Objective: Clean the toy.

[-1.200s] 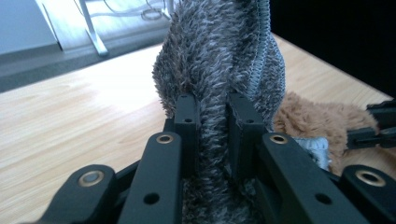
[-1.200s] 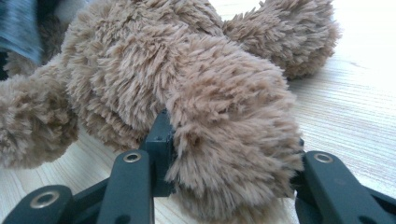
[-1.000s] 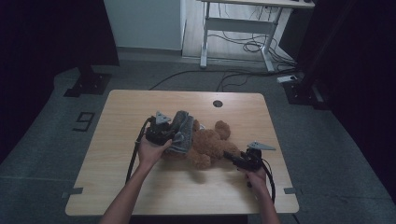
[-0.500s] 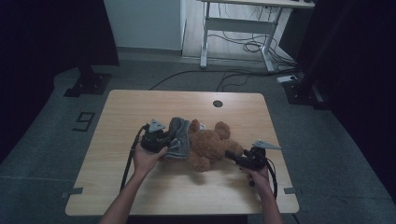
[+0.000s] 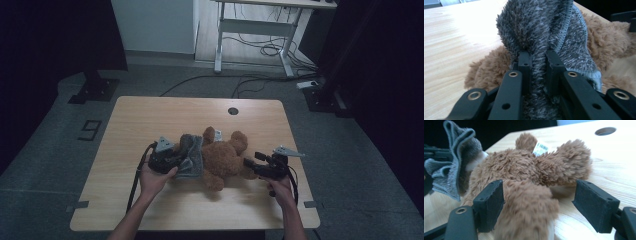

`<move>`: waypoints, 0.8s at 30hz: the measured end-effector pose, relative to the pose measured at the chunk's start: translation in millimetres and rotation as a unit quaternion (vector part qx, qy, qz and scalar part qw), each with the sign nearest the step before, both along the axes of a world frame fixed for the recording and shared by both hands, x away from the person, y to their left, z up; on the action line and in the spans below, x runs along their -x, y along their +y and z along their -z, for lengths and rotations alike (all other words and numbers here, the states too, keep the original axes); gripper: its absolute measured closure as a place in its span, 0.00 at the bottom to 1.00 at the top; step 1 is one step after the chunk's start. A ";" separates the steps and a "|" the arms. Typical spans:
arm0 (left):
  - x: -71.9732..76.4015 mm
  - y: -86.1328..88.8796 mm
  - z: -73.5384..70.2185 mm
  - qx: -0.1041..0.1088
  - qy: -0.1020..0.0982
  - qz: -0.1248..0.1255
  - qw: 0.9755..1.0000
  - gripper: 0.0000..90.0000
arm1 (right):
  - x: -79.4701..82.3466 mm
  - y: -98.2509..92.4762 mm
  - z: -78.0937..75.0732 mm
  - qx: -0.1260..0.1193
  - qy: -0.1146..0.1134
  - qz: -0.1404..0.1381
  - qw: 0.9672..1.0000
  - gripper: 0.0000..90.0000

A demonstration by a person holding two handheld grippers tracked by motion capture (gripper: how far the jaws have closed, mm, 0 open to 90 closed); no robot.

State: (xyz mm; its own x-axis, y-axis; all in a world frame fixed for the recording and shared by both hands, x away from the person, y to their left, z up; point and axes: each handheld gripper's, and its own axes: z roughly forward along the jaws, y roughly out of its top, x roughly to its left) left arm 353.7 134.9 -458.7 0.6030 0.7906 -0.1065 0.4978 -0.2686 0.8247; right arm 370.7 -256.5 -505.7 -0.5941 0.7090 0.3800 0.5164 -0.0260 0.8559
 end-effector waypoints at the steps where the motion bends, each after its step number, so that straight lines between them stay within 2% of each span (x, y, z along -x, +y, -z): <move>1: 2.4 0.6 0.7 0.000 0.001 0.002 1.000 0.85 | -2.0 3.0 -0.3 0.006 0.002 -0.005 1.000 0.27; 4: 6.2 2.9 2.0 0.005 0.005 0.006 1.000 0.85 | -8.0 13.8 -0.7 0.026 0.006 -0.026 0.999 0.26; 5: 7.8 3.1 2.8 0.005 0.004 0.006 1.000 0.85 | -10.2 21.7 0.4 0.038 0.015 -0.039 0.998 0.25; 9: 13.7 4.7 6.4 0.010 0.008 0.014 1.000 0.85 | -10.9 31.6 2.8 0.042 0.030 -0.060 0.997 0.24; 11: 15.6 5.9 7.4 0.011 0.012 0.018 1.000 0.85 | -9.5 39.9 7.8 0.048 0.046 -0.089 0.994 0.25; 12: 16.5 7.0 7.9 0.013 0.014 0.020 1.000 0.85 | -9.5 39.9 7.8 0.048 0.046 -0.089 0.994 0.25; 14: 18.8 8.5 9.3 0.016 0.018 0.025 0.999 0.85 | -7.1 50.3 16.5 0.064 0.059 -0.118 0.989 0.29; 17: 23.4 9.2 11.6 0.017 0.018 0.029 0.999 0.85 | -3.4 60.3 25.0 0.088 0.057 -0.121 0.987 0.35; 20: 25.3 8.0 12.8 0.016 0.013 0.029 0.999 0.85 | -1.2 60.1 24.5 0.093 0.056 -0.119 0.987 0.44; 21: 24.1 5.7 12.6 0.009 0.009 0.029 0.999 0.85 | -1.6 59.6 26.1 0.089 0.057 -0.116 0.988 0.48; 22: 24.1 5.7 12.6 0.009 0.009 0.029 0.999 0.85 | -1.6 59.6 26.1 0.089 0.057 -0.116 0.988 0.48; 24: 17.9 2.3 8.1 -0.007 0.009 0.030 0.999 0.85 | -3.5 59.1 26.9 0.082 0.059 -0.112 0.989 0.53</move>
